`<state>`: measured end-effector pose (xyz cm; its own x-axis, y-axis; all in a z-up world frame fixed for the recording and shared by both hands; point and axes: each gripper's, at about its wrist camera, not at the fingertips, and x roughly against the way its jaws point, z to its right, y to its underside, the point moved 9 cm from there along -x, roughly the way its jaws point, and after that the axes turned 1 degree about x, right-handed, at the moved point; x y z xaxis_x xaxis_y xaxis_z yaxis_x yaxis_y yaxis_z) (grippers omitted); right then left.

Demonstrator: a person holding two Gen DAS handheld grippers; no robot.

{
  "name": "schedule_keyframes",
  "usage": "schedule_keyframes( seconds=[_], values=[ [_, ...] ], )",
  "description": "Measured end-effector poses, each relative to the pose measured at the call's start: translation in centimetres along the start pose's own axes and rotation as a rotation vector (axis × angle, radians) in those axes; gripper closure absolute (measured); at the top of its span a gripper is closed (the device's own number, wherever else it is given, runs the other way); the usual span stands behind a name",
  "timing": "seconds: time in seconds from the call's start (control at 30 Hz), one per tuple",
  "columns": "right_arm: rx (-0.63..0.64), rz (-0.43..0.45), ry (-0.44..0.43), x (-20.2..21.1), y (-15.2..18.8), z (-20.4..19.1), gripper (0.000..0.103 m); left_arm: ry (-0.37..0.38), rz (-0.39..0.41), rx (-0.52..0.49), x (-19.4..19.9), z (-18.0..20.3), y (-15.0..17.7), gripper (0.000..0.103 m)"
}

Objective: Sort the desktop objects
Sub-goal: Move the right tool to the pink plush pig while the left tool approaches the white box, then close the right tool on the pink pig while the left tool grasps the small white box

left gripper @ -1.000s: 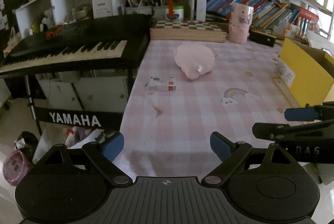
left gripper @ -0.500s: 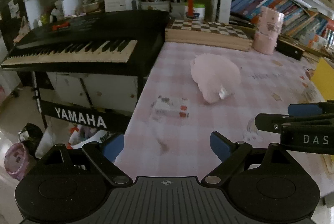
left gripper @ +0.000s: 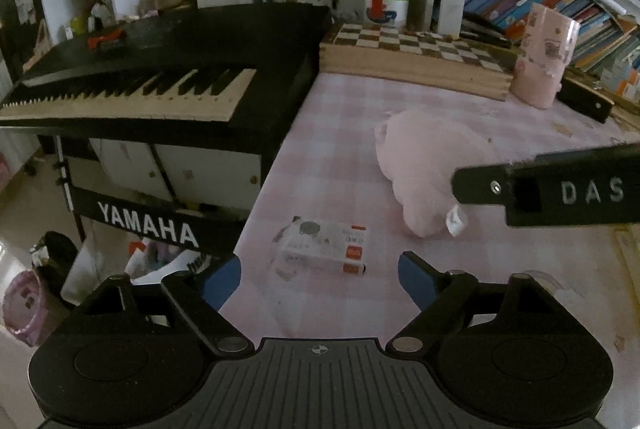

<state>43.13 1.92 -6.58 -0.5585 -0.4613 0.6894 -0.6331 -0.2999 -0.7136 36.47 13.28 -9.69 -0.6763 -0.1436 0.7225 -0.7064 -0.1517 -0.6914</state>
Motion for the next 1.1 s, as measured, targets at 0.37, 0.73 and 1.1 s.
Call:
schedule_keyframes(
  seconds=[0.37,0.73,1.1],
  values=[
    [0.085,-0.042,-0.056,-4.3,-1.9,-0.7,0.022,-0.014,-0.036,-0.004,-3.0,0.2,-0.7,0.031],
    [0.122,-0.086,-0.055,-6.6,-1.8,-0.6,0.034,0.017,-0.035,-0.030,-4.0,1.1,-0.8,0.048],
    [0.051,-0.050,-0.010,-3.6,-1.0,0.9,0.041,0.080,0.008,-0.005,-0.9,1.3,-1.1,0.048]
  ],
)
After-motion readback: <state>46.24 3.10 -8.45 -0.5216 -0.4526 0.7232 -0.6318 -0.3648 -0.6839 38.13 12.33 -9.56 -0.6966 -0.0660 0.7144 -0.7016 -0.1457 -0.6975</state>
